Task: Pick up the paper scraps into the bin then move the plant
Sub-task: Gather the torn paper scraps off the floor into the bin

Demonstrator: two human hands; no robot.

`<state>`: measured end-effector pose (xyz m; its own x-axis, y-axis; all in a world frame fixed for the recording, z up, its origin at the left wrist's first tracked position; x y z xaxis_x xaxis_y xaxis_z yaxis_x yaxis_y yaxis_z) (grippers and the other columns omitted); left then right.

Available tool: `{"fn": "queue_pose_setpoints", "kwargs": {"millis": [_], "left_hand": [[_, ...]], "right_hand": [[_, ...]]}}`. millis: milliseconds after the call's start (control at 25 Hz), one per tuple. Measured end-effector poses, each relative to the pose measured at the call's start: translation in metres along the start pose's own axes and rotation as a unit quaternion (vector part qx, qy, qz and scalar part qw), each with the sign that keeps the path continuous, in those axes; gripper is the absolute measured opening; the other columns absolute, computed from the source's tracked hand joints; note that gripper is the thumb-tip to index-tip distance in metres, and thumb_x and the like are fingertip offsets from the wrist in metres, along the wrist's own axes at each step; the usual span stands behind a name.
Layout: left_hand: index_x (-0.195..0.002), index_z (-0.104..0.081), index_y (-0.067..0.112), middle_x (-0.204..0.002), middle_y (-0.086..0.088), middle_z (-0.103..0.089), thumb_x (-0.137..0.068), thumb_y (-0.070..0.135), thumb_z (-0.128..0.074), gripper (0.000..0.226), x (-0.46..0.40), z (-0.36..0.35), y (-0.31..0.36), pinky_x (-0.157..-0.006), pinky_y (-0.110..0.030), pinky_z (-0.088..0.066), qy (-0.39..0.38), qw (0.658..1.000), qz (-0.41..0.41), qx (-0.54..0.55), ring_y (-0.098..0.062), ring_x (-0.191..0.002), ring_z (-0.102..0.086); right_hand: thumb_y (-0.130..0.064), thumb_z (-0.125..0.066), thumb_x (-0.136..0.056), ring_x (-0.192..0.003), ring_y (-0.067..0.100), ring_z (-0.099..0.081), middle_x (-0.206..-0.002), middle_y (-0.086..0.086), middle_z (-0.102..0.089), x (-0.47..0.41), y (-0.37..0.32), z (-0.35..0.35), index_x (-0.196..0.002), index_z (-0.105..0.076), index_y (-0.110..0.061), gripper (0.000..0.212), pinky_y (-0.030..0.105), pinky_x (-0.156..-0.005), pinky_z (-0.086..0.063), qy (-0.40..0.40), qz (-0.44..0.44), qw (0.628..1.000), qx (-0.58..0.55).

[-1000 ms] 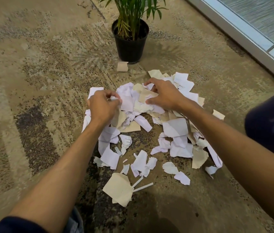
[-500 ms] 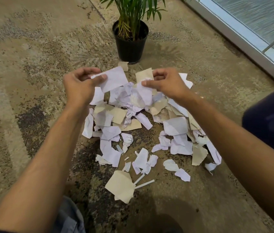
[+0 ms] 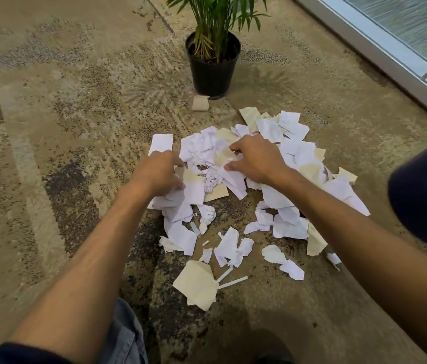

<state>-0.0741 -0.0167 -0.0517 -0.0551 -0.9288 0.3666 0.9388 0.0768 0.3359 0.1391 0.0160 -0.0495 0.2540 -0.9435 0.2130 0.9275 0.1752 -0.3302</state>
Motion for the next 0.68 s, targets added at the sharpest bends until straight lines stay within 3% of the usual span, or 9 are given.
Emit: {"fn": "queue_pose_setpoints", "kwargs": {"millis": [120,200,320,400,520,680], "left_hand": [[-0.108,-0.067,0.022,-0.093,0.0,-0.061,-0.069,0.031,-0.083,0.043,-0.001,0.002,0.001,-0.068,-0.032,-0.036,0.005,0.998,-0.018,-0.057,-0.022,-0.088,-0.054],[-0.09,-0.068,0.02,-0.086,0.001,-0.058,-0.067,0.03,-0.085,0.031,-0.002,0.006,0.002,-0.067,-0.032,-0.036,0.004,0.999,-0.026,-0.046,-0.021,-0.083,-0.052],[-0.071,-0.065,0.016,-0.072,0.001,-0.06,-0.067,0.021,-0.085,0.021,-0.004,0.015,0.001,-0.058,-0.028,-0.034,-0.019,0.999,-0.019,0.042,-0.018,-0.07,-0.053],[-0.066,-0.064,0.013,-0.064,0.001,-0.06,-0.068,0.012,-0.084,0.02,-0.005,0.022,0.0,-0.052,-0.025,-0.036,-0.031,0.992,-0.007,0.123,-0.015,-0.061,-0.052],[-0.071,-0.067,0.012,-0.07,-0.001,-0.065,-0.069,0.01,-0.083,0.017,-0.003,0.028,-0.005,-0.053,-0.025,-0.04,0.008,0.98,0.024,0.196,-0.013,-0.062,-0.054],[-0.09,-0.072,0.01,-0.083,-0.007,-0.068,-0.069,0.013,-0.084,0.025,-0.006,0.027,-0.013,-0.055,-0.025,-0.041,0.023,0.982,0.06,0.18,-0.015,-0.067,-0.056]], "right_hand": [[-0.027,-0.078,-0.078,-0.074,0.027,-0.059,-0.079,0.011,-0.068,0.006,0.002,0.01,-0.081,-0.069,-0.002,0.026,0.037,-0.066,-0.048,-0.037,0.014,0.997,-0.07],[-0.022,-0.081,-0.076,-0.073,0.022,-0.063,-0.082,0.008,-0.071,0.008,0.003,0.025,-0.086,-0.074,-0.007,0.02,0.035,-0.068,-0.049,-0.048,0.002,0.989,-0.142],[-0.024,-0.083,-0.075,-0.065,0.004,-0.06,-0.075,-0.012,-0.068,-0.001,0.002,0.046,-0.087,-0.075,-0.023,0.014,0.025,-0.065,-0.045,0.012,0.0,0.979,-0.205],[-0.027,-0.078,-0.079,-0.068,0.005,-0.062,-0.076,-0.012,-0.069,-0.013,-0.003,0.049,-0.089,-0.077,-0.024,0.011,0.025,-0.067,-0.045,0.089,0.01,0.983,-0.161],[-0.03,-0.065,-0.091,-0.084,0.022,-0.066,-0.091,0.002,-0.073,-0.03,-0.016,0.034,-0.098,-0.072,-0.015,0.018,0.033,-0.075,-0.051,0.188,0.034,0.981,0.02],[-0.037,-0.055,-0.097,-0.09,0.024,-0.063,-0.101,0.005,-0.07,-0.039,-0.027,0.002,-0.106,-0.068,-0.015,0.027,0.036,-0.082,-0.046,0.139,0.123,0.975,0.122]]}}
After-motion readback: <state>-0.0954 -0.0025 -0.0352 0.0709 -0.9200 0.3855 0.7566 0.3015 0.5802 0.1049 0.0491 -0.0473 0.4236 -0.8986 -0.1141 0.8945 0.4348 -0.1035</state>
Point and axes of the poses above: each hand's wrist, its own x-axis away from the middle knuckle, its own z-axis out of the back of the hand, y = z × x, the point moved 1 cm from there along -x, towards the middle knuckle
